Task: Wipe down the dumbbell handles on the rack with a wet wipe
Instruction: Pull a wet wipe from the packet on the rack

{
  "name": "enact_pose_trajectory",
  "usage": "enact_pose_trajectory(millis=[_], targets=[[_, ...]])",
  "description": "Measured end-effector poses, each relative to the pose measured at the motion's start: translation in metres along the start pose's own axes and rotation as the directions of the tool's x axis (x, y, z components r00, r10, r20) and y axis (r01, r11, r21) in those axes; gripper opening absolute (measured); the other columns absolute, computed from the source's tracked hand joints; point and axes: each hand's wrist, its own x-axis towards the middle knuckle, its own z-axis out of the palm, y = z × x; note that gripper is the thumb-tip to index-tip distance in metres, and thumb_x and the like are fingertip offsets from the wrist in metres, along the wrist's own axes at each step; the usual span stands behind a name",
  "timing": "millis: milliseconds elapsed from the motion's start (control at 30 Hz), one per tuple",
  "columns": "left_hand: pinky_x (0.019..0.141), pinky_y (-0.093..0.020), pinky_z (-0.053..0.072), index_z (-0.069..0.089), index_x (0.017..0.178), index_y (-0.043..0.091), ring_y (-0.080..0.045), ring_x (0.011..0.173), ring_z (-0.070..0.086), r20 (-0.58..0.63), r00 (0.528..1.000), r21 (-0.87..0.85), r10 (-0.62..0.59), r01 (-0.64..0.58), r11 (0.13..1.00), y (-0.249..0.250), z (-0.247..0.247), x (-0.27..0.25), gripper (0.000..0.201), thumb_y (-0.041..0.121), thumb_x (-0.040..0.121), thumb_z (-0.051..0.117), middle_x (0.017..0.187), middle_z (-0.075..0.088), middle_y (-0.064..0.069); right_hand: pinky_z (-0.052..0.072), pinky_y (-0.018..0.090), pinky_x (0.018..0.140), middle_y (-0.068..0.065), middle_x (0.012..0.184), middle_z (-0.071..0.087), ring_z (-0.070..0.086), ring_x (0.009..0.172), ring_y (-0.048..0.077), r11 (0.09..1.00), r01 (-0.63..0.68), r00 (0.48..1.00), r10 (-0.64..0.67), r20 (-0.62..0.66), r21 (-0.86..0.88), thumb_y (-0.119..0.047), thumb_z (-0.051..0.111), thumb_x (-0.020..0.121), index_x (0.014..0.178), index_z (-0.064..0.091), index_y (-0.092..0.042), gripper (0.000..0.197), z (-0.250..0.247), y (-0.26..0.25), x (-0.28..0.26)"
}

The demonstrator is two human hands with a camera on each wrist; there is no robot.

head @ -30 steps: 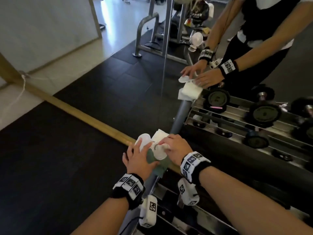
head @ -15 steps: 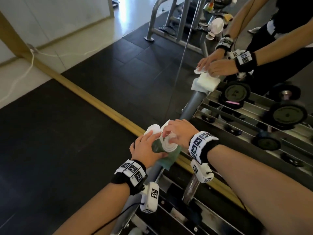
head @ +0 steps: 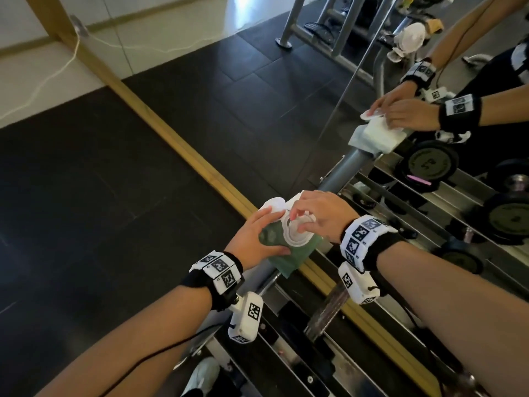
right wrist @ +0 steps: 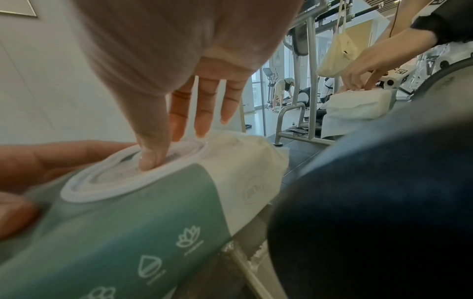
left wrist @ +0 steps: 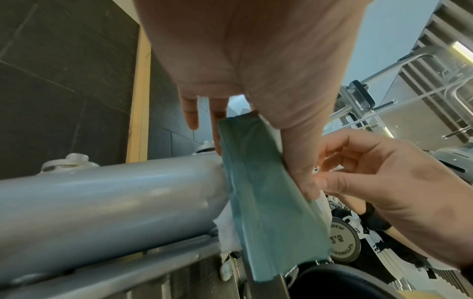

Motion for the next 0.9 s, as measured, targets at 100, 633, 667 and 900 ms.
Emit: enact_pose_trajectory(millis=[100,633,667,900], targets=[[0.118,-0.031,0.028,0.043,0.136,0.051,-0.005,0.142,0.029,0.007,1.000,-0.035,0.011,-0.011,0.999,-0.004,-0.001,0.000,0.082,0.030,0.072,0.088,0.157,0.028,0.015,0.042,0.033,0.089,-0.010,0.097,0.052,0.052,0.095,0.012,1.000,-0.009,1.000,0.009,0.018,0.011,-0.031,0.071,0.084,0.097,0.064,-0.031,0.014,0.001,0.000,0.002],[0.107,-0.023,0.035,0.053,0.140,0.032,-0.004,0.123,0.044,-0.101,0.994,-0.024,-0.043,0.041,0.999,0.006,0.008,0.006,0.083,0.026,0.067,0.092,0.131,0.043,0.017,0.044,0.032,0.084,-0.013,0.091,0.060,0.051,0.084,0.004,0.996,-0.015,1.000,0.015,0.004,0.086,-0.019,0.063,0.090,0.087,0.049,-0.031,0.019,0.015,0.020,-0.044],[0.108,-0.023,0.033,0.051,0.141,0.031,-0.006,0.126,0.043,-0.100,0.994,0.002,-0.034,0.035,0.999,0.007,0.009,0.006,0.083,0.025,0.068,0.091,0.135,0.042,0.014,0.042,0.032,0.085,-0.017,0.084,0.058,0.049,0.079,-0.001,0.995,-0.044,0.998,0.047,-0.030,0.087,-0.027,0.064,0.090,0.087,0.048,-0.035,0.017,0.017,0.019,-0.046],[0.108,-0.016,0.022,0.045,0.147,0.027,-0.010,0.142,0.032,-0.088,0.996,0.059,-0.002,0.007,0.998,0.013,0.015,0.002,0.086,0.026,0.073,0.088,0.156,0.029,0.004,0.049,0.032,0.084,-0.012,0.084,0.061,0.058,0.084,0.011,0.955,-0.207,0.960,0.241,-0.145,0.214,-0.026,0.070,0.087,0.086,0.061,-0.030,0.010,0.032,0.003,-0.020]])
